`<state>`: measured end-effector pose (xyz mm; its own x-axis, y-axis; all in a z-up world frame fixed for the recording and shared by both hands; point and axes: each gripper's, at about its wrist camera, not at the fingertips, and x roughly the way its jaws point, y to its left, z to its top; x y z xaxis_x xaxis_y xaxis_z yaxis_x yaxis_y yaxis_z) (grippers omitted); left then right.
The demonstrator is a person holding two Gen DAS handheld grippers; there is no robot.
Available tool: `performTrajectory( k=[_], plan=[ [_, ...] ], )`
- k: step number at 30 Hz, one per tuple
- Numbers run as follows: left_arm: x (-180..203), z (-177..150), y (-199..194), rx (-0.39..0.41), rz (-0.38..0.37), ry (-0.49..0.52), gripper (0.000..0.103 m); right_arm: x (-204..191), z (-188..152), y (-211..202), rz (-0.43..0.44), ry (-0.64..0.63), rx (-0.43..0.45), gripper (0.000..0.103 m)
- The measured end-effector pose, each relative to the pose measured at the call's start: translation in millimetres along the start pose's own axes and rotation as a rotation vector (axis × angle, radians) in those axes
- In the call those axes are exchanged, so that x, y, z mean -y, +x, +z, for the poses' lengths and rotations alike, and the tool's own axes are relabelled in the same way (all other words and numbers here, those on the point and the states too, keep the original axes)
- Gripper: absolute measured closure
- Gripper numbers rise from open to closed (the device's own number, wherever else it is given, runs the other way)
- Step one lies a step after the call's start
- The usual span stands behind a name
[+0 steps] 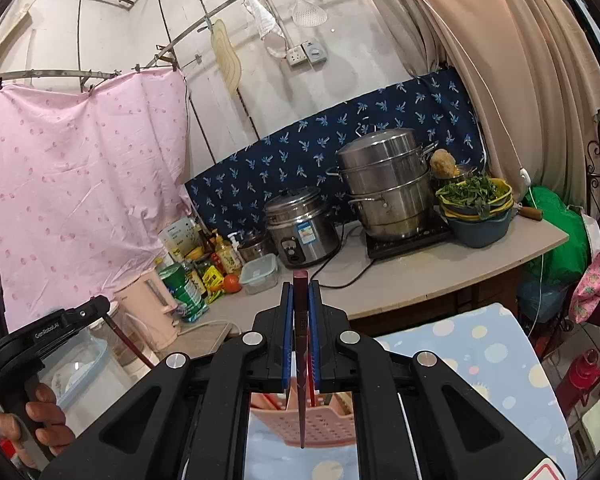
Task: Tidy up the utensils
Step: 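Lift both chopsticks up over the pink holder with both tools, then lower both chopsticks into the pink holder and open both tools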
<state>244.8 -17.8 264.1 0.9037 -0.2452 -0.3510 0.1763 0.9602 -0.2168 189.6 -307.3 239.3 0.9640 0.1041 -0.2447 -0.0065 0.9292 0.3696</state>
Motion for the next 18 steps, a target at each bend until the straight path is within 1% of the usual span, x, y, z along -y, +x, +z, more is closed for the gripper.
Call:
performTrajectory(
  k=[4, 7, 12, 18],
  plan=[
    [3, 10, 19, 0.03, 0.018, -0.002, 0.096, -3, 13, 21, 0.006, 0.032, 0.044, 0.096],
    [8, 10, 33, 0.045, 0.027, 0.011, 0.096, -2, 11, 40, -0.002, 0.043, 0.047, 0.096],
    [7, -3, 56, 0.024, 0.02, 0.015, 0.096, 5, -10, 70, -0.023, 0.027, -0.012, 0.096],
    [0, -27, 79, -0.034, 0.024, 0.012, 0.096, 16, -34, 98, -0.031, 0.014, -0.101, 0.096]
  ],
)
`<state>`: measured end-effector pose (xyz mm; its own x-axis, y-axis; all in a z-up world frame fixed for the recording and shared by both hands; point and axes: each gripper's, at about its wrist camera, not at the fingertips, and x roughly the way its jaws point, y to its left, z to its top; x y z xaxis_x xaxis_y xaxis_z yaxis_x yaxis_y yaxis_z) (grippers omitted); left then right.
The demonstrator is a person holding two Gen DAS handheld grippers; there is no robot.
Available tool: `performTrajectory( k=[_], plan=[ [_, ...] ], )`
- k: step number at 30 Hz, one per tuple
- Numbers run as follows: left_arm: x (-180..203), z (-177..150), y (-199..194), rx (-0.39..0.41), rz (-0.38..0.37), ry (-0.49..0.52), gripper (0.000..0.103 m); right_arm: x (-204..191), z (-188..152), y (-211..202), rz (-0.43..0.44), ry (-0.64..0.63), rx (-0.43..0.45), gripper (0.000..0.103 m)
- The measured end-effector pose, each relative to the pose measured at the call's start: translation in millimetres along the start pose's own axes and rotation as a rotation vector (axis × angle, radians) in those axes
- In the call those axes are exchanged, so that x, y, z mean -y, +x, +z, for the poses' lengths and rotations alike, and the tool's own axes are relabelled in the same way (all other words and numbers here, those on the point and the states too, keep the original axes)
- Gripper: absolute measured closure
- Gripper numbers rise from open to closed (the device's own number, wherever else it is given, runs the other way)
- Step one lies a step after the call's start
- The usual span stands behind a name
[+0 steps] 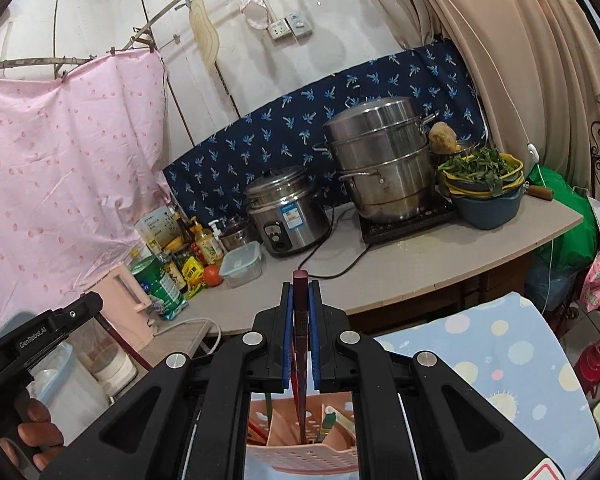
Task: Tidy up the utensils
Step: 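Lower both chopsticks into the pink holder and open both tools, then move both open tools back down to the last chopstick and spoon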
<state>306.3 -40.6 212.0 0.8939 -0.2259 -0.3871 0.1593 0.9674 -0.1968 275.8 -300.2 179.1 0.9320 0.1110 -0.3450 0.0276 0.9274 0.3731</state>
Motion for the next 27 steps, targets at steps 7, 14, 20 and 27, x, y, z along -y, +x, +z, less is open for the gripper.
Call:
performTrajectory(
  k=[7, 14, 20, 27],
  plan=[
    [-3, -16, 13, -0.044, -0.006, -0.004, 0.096, 1, -21, 17, -0.004, -0.021, -0.075, 0.096],
    [2, -24, 10, -0.051, 0.005, 0.031, 0.073, -2, -25, 9, 0.001, -0.034, -0.073, 0.072],
    [3, -33, 0, -0.048, 0.024, 0.046, 0.06, -7, -27, -5, 0.017, -0.062, -0.074, 0.072],
    [-1, -52, -20, -0.078, 0.037, 0.067, 0.054, -7, -46, -31, 0.029, -0.06, -0.113, 0.07]
  ],
)
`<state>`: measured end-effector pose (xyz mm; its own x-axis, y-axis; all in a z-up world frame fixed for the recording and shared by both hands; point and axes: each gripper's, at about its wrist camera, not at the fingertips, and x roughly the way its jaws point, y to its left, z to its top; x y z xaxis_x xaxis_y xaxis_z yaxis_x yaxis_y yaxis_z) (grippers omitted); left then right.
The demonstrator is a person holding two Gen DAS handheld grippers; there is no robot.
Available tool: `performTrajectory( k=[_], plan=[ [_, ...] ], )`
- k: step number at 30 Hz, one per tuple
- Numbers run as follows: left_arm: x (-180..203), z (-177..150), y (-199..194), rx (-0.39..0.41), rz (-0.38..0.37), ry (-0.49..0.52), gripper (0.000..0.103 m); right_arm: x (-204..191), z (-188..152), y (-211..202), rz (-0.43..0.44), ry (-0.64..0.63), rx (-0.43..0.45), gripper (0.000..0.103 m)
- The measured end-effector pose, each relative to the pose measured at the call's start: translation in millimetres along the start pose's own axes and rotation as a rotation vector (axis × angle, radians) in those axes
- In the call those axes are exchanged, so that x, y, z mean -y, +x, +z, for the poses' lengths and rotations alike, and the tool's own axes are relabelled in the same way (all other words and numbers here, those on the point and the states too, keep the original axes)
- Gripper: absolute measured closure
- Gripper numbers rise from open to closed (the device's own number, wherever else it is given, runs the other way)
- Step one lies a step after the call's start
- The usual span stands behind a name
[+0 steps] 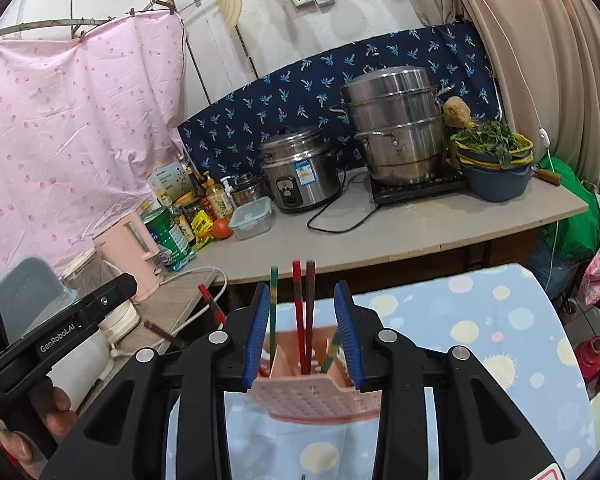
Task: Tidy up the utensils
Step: 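Move both open tools back down to the last chopstick and spoon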
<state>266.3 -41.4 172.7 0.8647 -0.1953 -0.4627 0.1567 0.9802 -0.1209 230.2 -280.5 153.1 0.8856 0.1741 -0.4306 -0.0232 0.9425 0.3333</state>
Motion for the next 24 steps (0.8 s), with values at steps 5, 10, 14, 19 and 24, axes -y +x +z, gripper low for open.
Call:
performTrajectory(
  k=[5, 10, 14, 19, 24],
  plan=[
    [-6, -31, -15, -0.061, 0.015, 0.01, 0.049, 0, -36, -24, -0.006, -0.022, -0.044, 0.07],
    [-13, -76, -31, -0.117, 0.057, 0.029, 0.048, -2, -87, -48, -0.03, -0.067, -0.107, 0.07],
    [-22, -116, -42, -0.177, 0.082, 0.037, 0.048, -5, -131, -67, -0.043, -0.097, -0.164, 0.07],
    [-31, -165, -55, -0.258, 0.082, 0.027, 0.048, -6, -181, -87, -0.054, -0.105, -0.233, 0.07],
    [-33, -207, -66, -0.323, 0.076, 0.02, 0.048, -5, -222, -96, -0.06, -0.102, -0.3, 0.07]
  ],
)
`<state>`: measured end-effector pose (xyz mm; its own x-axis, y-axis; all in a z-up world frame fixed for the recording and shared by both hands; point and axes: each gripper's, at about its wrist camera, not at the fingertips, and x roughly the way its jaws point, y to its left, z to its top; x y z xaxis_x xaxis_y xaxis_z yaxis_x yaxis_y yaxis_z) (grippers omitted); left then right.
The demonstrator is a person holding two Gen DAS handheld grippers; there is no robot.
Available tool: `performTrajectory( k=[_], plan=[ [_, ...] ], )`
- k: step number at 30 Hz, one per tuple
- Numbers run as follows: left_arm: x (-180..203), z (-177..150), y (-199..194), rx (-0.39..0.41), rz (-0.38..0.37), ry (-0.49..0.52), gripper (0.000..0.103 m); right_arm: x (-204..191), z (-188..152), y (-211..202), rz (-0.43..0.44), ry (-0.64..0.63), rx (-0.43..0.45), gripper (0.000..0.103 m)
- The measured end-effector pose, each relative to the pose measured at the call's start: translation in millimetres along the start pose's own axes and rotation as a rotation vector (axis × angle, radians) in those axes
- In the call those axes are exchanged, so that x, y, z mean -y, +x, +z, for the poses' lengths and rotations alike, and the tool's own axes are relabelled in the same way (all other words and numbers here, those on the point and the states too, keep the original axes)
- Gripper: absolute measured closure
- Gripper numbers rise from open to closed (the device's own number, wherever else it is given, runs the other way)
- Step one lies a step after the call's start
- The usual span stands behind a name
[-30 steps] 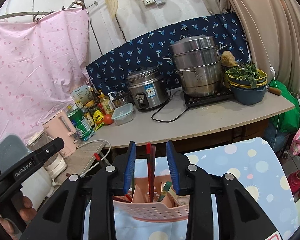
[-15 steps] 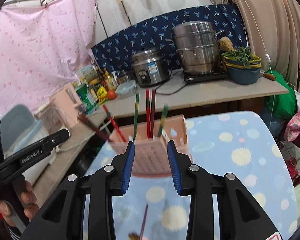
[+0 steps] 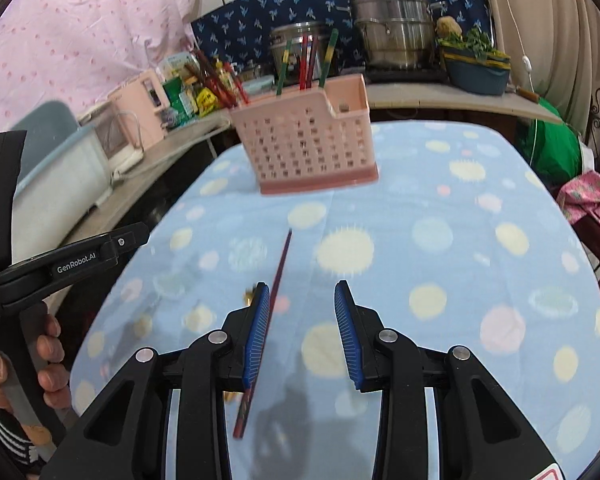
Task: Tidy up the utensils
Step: 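Move both open tools back down to the last chopstick and spoon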
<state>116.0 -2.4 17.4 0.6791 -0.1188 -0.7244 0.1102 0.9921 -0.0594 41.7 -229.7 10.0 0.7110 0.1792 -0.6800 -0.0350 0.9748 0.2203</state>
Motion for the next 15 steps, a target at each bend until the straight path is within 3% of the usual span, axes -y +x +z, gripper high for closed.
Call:
performTrajectory(
  k=[7, 15],
  plan=[
    [5, -37, -3, -0.038, 0.013, 0.03, 0.048, -9, -43, 5, 0.008, -0.008, -0.061, 0.07],
    [-1, -64, 3, -0.094, 0.02, 0.021, 0.048, -26, -70, 17, 0.034, -0.037, -0.113, 0.07]
  ],
)
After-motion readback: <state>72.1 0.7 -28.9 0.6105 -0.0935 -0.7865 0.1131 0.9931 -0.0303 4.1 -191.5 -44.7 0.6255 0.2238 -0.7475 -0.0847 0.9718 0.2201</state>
